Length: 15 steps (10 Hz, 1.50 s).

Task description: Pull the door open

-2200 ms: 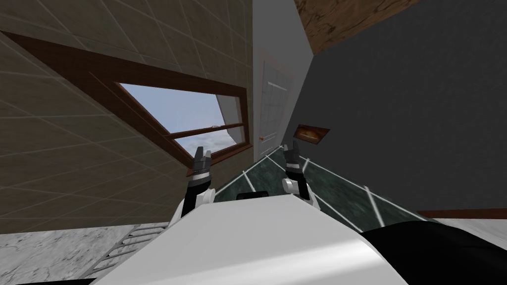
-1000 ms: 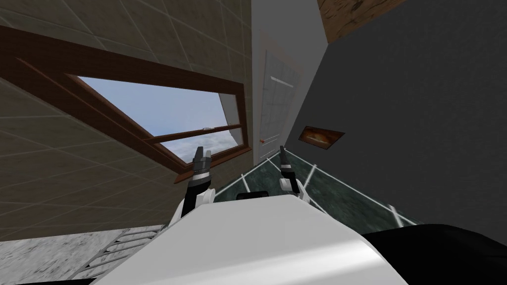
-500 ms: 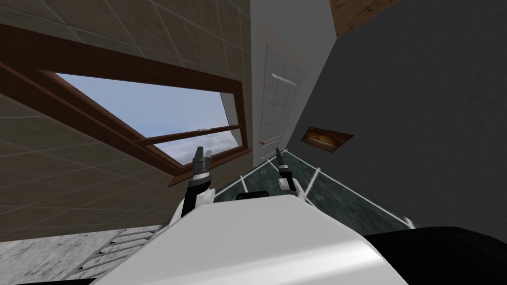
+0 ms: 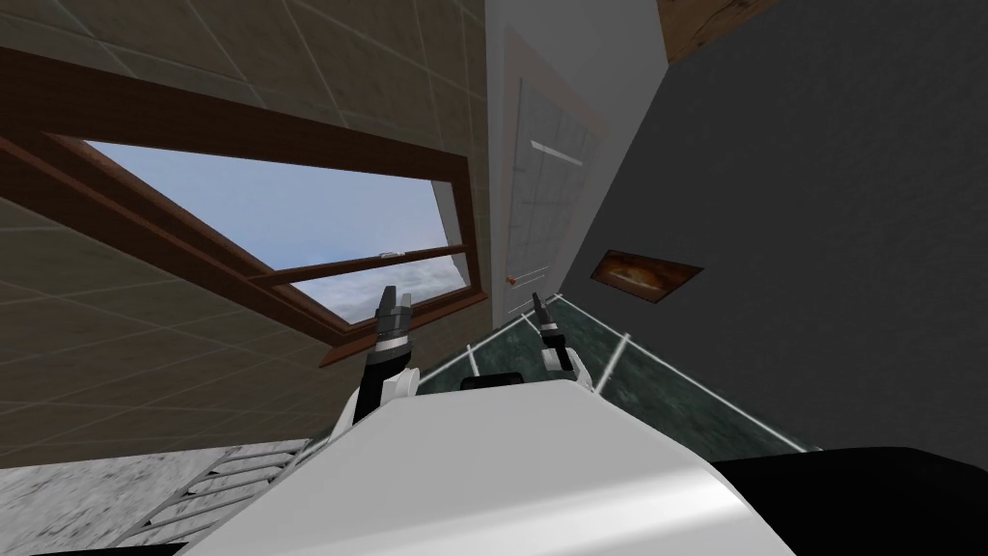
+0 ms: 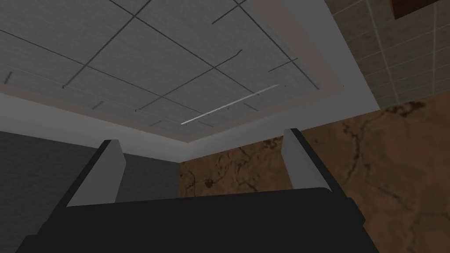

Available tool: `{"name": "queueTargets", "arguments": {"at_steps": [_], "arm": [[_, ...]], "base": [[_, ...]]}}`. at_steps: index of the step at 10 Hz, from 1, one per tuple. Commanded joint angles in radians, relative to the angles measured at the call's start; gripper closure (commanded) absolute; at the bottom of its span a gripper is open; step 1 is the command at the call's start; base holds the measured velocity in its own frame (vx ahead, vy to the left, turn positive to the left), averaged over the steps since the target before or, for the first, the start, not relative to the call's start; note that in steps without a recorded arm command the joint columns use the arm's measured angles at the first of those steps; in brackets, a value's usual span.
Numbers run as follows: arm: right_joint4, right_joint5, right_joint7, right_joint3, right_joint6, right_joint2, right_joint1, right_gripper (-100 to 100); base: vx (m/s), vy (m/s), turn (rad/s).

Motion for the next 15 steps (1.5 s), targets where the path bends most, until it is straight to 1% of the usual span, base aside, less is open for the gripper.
{"name": "queueTargets", "arguments": {"at_steps": [1,7,9,15], "arm": [[0.045,0.022,0.050,0.001,-0.009,0.003,-0.015,-100],[0.229,0.094,0.217,-0.008,-0.055,0.004,-0.083,-100],[0.298,0.118,0.272,-0.011,-0.070,0.008,-0.105,-100],[0.477,0.186,0.429,-0.019,-0.113,0.021,-0.169,-100]], "base": [[0.083,-0.086,0.076],[0.088,-0.104,0.069],[0.081,-0.091,0.064],[0.080,-0.098,0.065]]}}
